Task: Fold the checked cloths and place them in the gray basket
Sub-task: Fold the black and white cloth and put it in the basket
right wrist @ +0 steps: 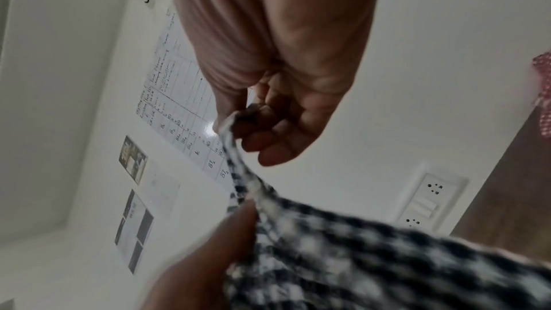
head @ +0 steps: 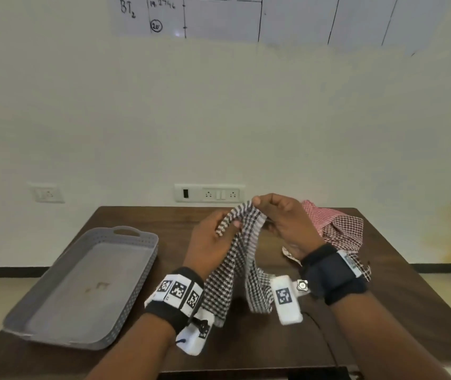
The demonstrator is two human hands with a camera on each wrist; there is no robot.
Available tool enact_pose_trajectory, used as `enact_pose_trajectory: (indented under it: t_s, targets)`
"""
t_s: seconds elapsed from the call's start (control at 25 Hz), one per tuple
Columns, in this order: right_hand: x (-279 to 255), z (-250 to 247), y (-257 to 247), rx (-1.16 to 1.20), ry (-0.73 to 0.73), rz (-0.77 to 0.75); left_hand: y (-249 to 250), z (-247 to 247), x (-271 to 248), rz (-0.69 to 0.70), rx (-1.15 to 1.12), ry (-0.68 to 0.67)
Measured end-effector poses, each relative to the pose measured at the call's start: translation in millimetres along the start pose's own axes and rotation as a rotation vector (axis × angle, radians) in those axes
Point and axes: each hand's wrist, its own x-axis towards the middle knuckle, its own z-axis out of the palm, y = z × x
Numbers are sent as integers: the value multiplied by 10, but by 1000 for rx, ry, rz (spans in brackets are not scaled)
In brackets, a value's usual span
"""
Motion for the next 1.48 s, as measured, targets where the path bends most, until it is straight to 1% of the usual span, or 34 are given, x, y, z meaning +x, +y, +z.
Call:
enact_pose_trajectory:
  t_s: [0.08, 0.16, 0.2, 0.28, 0.32, 0.4, 0.44, 0.48, 0.56, 0.6, 0.64, 0.76, 0.8, 0.84, 0.92, 0.96, 1.0, 1.04, 1.08, 1.12, 1.16, 1.2, 1.24, 1.28, 1.32, 1.36, 1.4, 1.44, 1.48]
  targets:
    - [-35, -13, -71, -30, -65, 22, -107, -258, -78, 1, 147, -11]
    - [-49, -73, -118, -109, -124, 36, -279, -486, -131, -59, 221, -48]
    - [-49, -91, -134, -167, -124, 24, -396, -561, -141, -96, 260, -66]
    - [-40, -122, -111, -252, -85, -24, -535, -636, -138, -192, 266, -85]
    - [-31, -144, -76, -265, -46, -42, -537, -644, -143, -243, 219, -94]
    - [-25, -207, 16, -198, 63, -36, -454, -652, -151, -313, 83, -141]
    - [-24, -266, 74, -147, 123, -17, -392, -680, -139, -319, 47, -188]
    - [-11, -338, 138, -123, 174, 0, -325, -726, -113, -310, 69, -265]
    - [9, -481, 241, -207, 239, 11, -276, -838, -51, -299, 169, -478]
    - [4, -529, 263, -268, 248, 10, -291, -895, -26, -318, 177, -534]
    - [-2, -562, 277, -302, 244, 7, -321, -943, -5, -363, 99, -529]
    - [-53, -624, 291, -306, 222, 5, -433, -971, 19, -607, -517, -309]
    - [-59, -673, 301, -298, 190, 26, -444, -954, 24, -653, -651, -308]
    - [-59, -716, 296, -269, 119, 76, -418, -927, 29, -675, -724, -356]
    - [38, -830, 311, -176, -54, 227, -370, -872, 108, -687, -776, -467]
    - [142, -886, 337, -155, -97, 280, -366, -846, 205, -692, -797, -484]
    - [282, -918, 378, -151, -86, 294, -385, -805, 349, -694, -789, -463]
    - [470, -944, 474, -160, -5, 272, -446, -759, 527, -695, -722, -390]
    - [648, -944, 575, -184, 106, 227, -529, -706, 720, -684, -560, -276]
    - [821, -938, 688, -227, 190, 179, -661, -640, 918, -649, -304, -138]
    - [958, -921, 807, -304, 207, 157, -800, -565, 1069, -598, -16, -14]
    - [1043, -885, 914, -414, 164, 186, -949, -491, 1159, -555, 267, 83]
    - [1083, -849, 1043, -528, 80, 242, -1110, -391, 1180, -518, 440, 129]
    - [1082, -851, 1226, -619, -6, 286, -1299, -278, 1136, -473, 515, 106]
    - [1028, -861, 1392, -721, -70, 308, -1471, -154, 1032, -424, 555, 7]
    - [938, -883, 1590, -835, -108, 333, -1640, -21, 901, -396, 584, -139]
    - [810, -903, 1758, -940, -156, 373, -1772, 97, 749, -412, 640, -311]
    - [677, -928, 1939, -1000, -206, 459, -1902, 199, 602, -458, 708, -467]
    - [520, -915, 2072, -1017, -256, 552, -2010, 271, 466, -513, 767, -573]
